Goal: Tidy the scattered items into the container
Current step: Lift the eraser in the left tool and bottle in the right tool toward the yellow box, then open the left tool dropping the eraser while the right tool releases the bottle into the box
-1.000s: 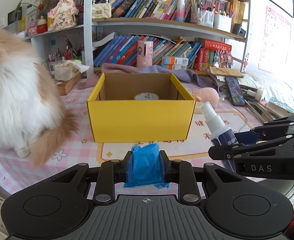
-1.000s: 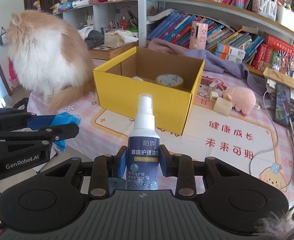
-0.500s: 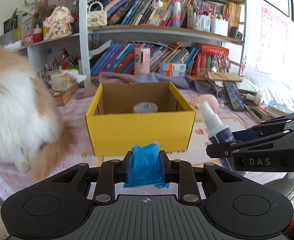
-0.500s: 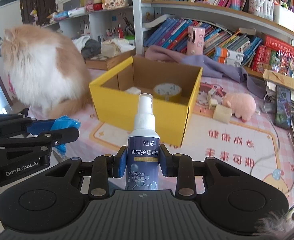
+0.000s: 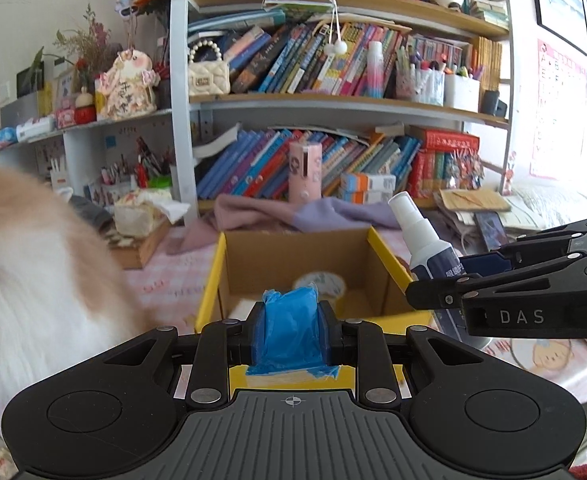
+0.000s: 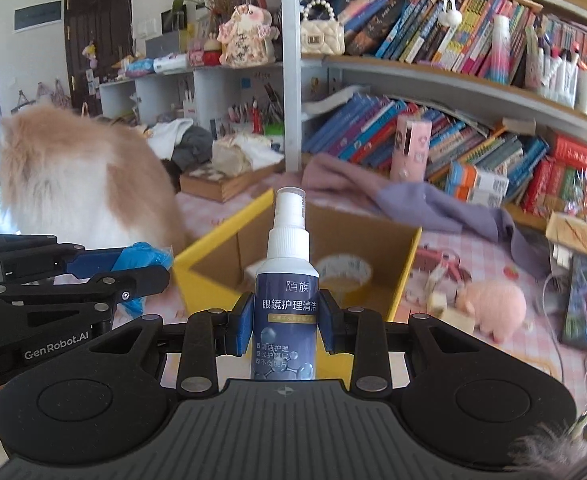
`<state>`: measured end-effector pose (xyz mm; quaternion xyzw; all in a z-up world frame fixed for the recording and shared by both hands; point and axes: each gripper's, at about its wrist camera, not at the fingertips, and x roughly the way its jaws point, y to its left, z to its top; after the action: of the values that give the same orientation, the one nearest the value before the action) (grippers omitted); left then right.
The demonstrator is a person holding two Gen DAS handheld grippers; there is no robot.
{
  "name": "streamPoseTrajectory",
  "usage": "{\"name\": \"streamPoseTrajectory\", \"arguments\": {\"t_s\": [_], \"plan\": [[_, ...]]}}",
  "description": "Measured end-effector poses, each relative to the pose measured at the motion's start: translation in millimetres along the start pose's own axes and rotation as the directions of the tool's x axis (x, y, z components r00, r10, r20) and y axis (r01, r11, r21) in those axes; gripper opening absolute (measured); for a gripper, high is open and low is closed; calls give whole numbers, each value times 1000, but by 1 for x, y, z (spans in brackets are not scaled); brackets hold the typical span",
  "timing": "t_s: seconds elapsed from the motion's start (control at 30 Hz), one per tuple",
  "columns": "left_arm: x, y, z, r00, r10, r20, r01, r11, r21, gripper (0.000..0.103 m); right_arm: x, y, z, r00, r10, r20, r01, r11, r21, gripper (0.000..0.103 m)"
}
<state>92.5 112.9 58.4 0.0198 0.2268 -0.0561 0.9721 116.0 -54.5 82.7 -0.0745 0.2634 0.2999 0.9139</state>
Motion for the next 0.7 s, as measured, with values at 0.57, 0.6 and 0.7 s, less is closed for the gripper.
{"name": "streamPoseTrajectory", "arguments": {"t_s": [0.57,0.6,0.7], "plan": [[116,11,46,994,9,-105,0,996,90,24,115,-50,38,995,21,-99,-25,999,-46,31],[125,12,46,992,8,-122,4,995,95,24,123,-50,36,993,25,-118,-32,998,-58,31],[150,15,48,984,6,-178,14,994,110,24,149,-53,32,982,42,-184,-60,994,-91,31]]}}
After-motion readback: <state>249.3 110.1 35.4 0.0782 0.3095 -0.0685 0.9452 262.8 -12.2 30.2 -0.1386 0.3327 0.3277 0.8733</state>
